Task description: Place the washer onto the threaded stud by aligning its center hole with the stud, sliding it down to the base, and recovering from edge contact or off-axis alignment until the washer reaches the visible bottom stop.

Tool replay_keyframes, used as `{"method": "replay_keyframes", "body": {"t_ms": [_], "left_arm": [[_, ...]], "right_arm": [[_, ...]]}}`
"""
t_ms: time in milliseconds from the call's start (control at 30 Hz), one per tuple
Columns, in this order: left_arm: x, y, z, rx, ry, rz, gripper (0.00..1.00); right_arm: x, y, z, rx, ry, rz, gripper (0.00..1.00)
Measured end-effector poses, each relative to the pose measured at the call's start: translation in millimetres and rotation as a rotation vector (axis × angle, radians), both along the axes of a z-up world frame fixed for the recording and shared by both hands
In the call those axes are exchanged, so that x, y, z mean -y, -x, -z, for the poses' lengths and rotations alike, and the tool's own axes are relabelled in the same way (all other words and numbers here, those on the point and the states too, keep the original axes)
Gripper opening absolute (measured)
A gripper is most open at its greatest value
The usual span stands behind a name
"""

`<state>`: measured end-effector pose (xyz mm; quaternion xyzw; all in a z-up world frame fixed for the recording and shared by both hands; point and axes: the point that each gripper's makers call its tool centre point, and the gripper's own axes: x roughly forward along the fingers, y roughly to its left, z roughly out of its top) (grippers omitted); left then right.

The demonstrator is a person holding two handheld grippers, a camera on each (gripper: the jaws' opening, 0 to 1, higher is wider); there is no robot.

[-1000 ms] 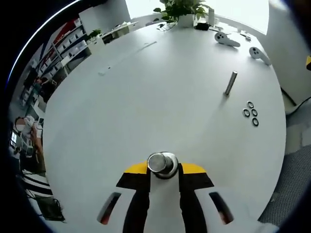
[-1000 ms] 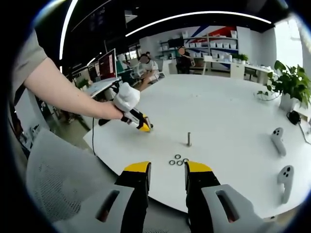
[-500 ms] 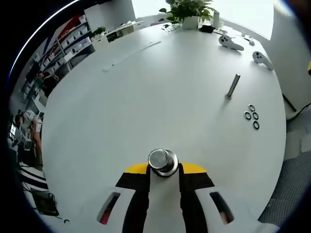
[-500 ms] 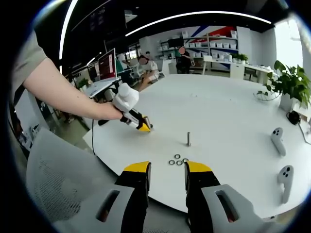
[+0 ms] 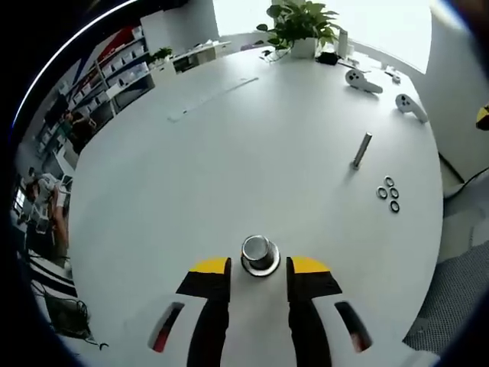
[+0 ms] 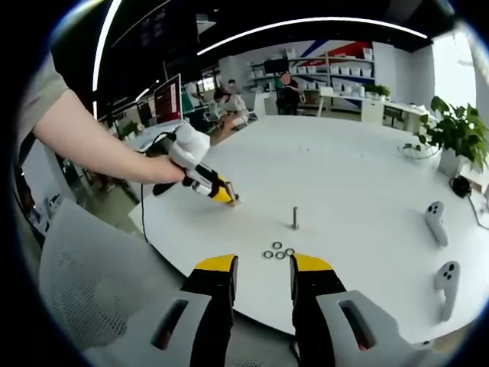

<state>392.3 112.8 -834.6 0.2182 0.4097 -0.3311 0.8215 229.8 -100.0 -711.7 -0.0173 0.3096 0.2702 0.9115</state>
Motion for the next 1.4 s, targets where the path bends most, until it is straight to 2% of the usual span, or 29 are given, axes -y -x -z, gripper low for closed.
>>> {"method": "replay_keyframes", "body": {"t_ms": [200,400,567,633,800,967,1400], "left_arm": [[-2,7.7,-6.8,0.019,0.02,0.011,0.26],[-3,20.8,-31.5,0.067,0.067,0.024,0.27],[-5,30.3,-53.5,0.099,0.13,-0.005,0.27],[-1,36.9,-63.3,0.095,0.181,-0.017,0.24],[2,50.7,-78.7,0.131,0.198,0.004,0.25],[3,63.3,-86.5,0.139,0.212,0.021,0.24],[-13,91.7,-113.0,0.155,0.275,-0.008,0.27]], "right_arm": [[0,1,1.8,-0.007,0.011,-0.003,0.3],[0,1,1.4,-0.005,0.014,-0.001,0.3],[2,1,1.9,-0.007,0.02,0.005,0.3],[2,2,2.5,-0.01,0.021,0.007,0.3],[2,2,3.8,-0.013,0.035,0.0,0.3],[3,2,5.3,-0.019,0.041,0.005,0.3],[6,2,6.7,-0.015,0.071,0.011,0.3]]}}
